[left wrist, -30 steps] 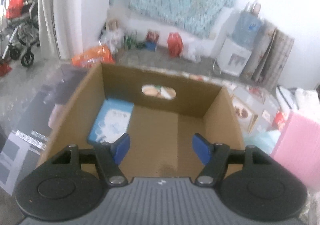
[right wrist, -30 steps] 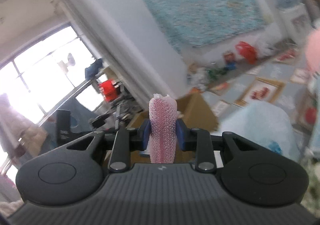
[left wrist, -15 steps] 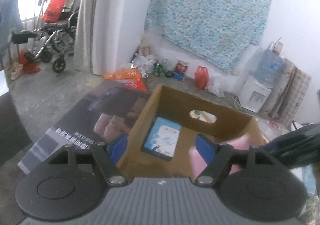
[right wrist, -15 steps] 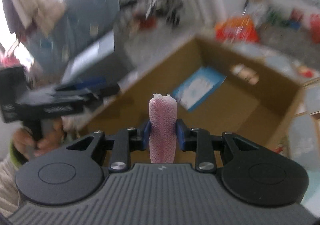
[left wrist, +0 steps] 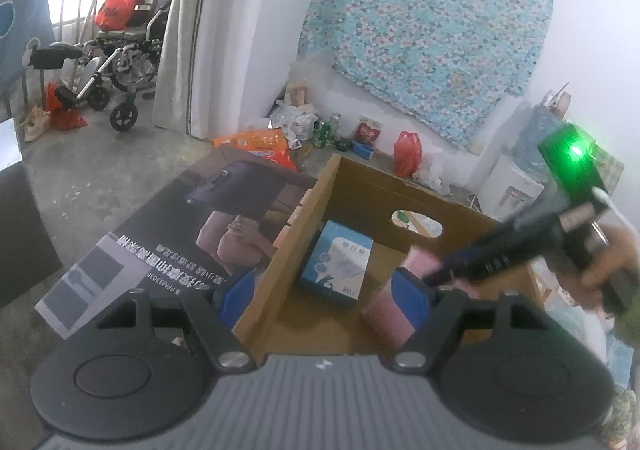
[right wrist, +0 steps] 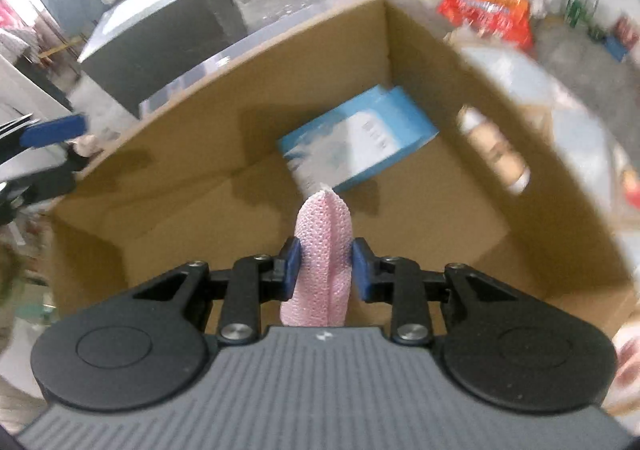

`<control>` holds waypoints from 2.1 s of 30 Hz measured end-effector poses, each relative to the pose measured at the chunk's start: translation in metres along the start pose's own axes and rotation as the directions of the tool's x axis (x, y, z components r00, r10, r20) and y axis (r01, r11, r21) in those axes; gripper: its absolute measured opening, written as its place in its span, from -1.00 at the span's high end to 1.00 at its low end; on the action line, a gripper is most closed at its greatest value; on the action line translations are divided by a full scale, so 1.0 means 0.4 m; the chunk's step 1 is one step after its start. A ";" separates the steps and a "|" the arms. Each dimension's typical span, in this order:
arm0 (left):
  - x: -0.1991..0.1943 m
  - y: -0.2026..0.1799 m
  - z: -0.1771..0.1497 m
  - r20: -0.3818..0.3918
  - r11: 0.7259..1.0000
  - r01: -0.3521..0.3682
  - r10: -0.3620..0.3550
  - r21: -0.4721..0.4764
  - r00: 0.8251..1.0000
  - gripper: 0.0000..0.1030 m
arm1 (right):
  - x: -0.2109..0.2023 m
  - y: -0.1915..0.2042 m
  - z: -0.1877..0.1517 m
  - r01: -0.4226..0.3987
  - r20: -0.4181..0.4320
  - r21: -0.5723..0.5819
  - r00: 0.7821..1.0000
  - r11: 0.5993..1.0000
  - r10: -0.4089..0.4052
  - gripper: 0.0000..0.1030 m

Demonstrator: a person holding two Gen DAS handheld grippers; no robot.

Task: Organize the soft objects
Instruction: 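Lower the pink cloth with the right gripper into the box and release, then move both tools back toward the pile of soft items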

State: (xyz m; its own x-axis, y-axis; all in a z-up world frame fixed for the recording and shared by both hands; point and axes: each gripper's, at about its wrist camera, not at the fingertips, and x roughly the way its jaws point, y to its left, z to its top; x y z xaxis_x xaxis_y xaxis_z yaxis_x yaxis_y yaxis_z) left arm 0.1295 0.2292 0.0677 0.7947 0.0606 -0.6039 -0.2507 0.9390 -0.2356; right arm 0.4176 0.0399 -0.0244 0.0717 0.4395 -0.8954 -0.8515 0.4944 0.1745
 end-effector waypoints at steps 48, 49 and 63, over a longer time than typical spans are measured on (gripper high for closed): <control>-0.198 -0.665 -0.350 -0.070 0.662 0.506 -0.568 0.554 0.820 -0.95 | -0.569 0.127 -1.362 -0.258 0.628 0.767 0.490 0.588 -0.605 -0.78; -0.187 -0.691 -0.359 -0.079 0.648 0.506 -0.570 0.569 0.818 -0.95 | -0.556 0.120 -1.378 -0.282 0.631 0.769 0.481 0.574 -0.609 -0.78; 0.062 -1.067 -0.386 -0.261 0.528 0.488 -0.447 0.695 0.855 -0.57 | -0.451 -0.194 -1.375 -0.485 0.646 0.753 0.409 0.446 -0.645 -0.18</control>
State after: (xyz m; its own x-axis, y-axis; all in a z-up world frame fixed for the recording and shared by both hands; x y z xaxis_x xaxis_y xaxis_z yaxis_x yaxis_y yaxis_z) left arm 0.1710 -0.2222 0.0358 0.6475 -0.4567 -0.6101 0.6398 0.7607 0.1095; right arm 0.1850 -0.4902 -0.1016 0.9138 0.3450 -0.2143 -0.0235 0.5717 0.8201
